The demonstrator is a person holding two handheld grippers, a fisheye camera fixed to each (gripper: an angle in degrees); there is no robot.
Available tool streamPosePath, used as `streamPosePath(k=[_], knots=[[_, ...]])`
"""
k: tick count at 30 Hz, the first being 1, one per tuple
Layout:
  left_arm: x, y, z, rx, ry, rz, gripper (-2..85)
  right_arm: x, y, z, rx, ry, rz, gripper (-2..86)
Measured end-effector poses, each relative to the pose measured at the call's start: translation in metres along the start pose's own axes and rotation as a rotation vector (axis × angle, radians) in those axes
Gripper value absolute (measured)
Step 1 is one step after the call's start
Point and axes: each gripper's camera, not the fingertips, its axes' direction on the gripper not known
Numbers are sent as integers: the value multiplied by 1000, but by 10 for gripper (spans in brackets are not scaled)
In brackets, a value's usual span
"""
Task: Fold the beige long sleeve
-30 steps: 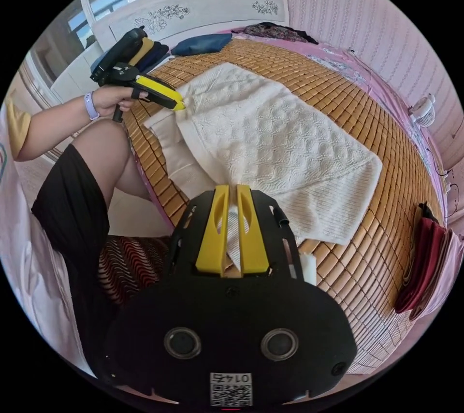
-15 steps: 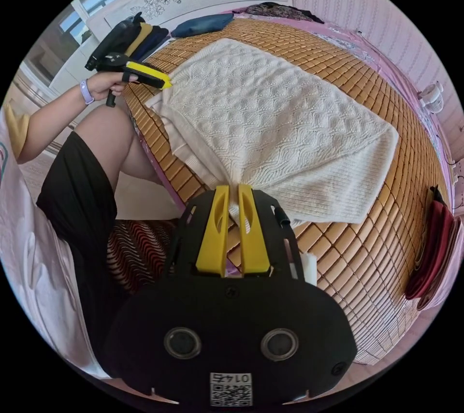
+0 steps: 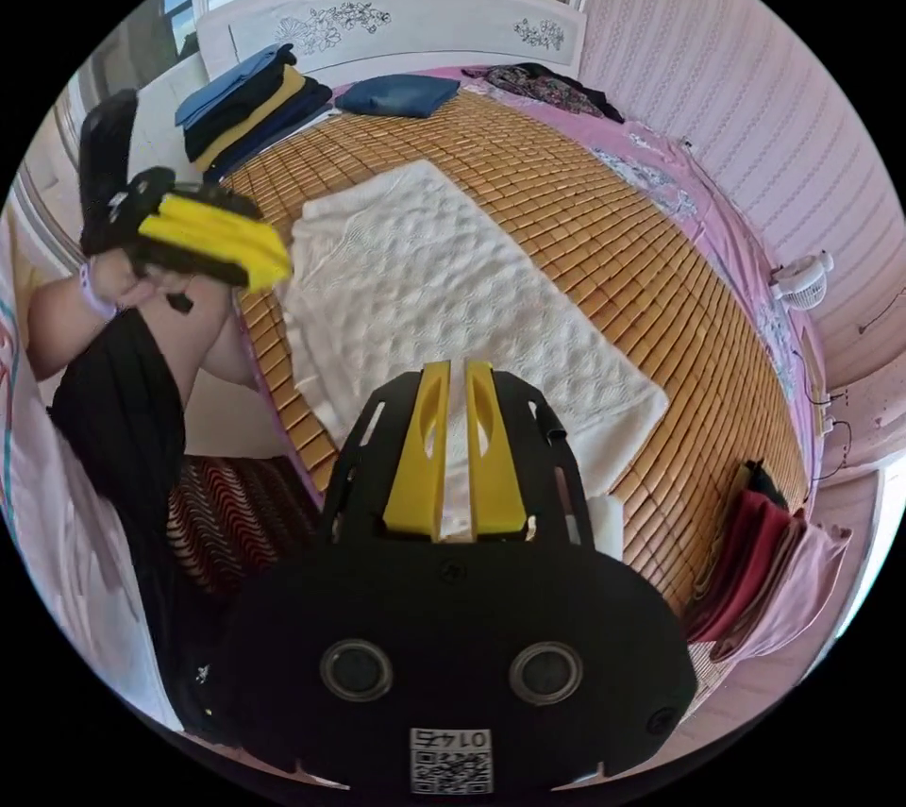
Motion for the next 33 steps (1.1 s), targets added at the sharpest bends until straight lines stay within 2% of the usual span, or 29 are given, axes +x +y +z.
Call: streamPosePath(k=[3, 7, 8, 9, 11, 15, 22, 25, 28, 33], knots=[[29, -11, 56, -195, -121, 115, -9, 8, -71, 30, -42, -22, -72, -1], [41, 0, 92, -344, -1, 70, -10, 6, -147, 99, -241, 124, -168, -3], [43, 2, 88, -302, 2, 64, -10, 4, -157, 132, -364, 132, -175, -3], [44, 2, 88, -311, 10, 65, -10, 5, -160, 146, -396, 151, -137, -3], [44, -2, 87, -339, 42, 48, -10, -1, -167, 164, -321, 286, -69, -4], [46, -5, 90, -341, 83, 42, -10, -13, -188, 188, -424, 388, -130, -4], [60, -7, 89, -322, 119, 37, -10, -1, -204, 188, -502, 313, -181, -8], [69, -10, 87, -331, 122, 48, -10, 3, -208, 170, -506, 206, -207, -10], [79, -11, 85, -334, 112, 75, -10, 9, -205, 162, -526, 85, -189, -10], [90, -11, 82, -334, 118, 62, -10, 35, -192, 175, -504, 47, -133, -10]])
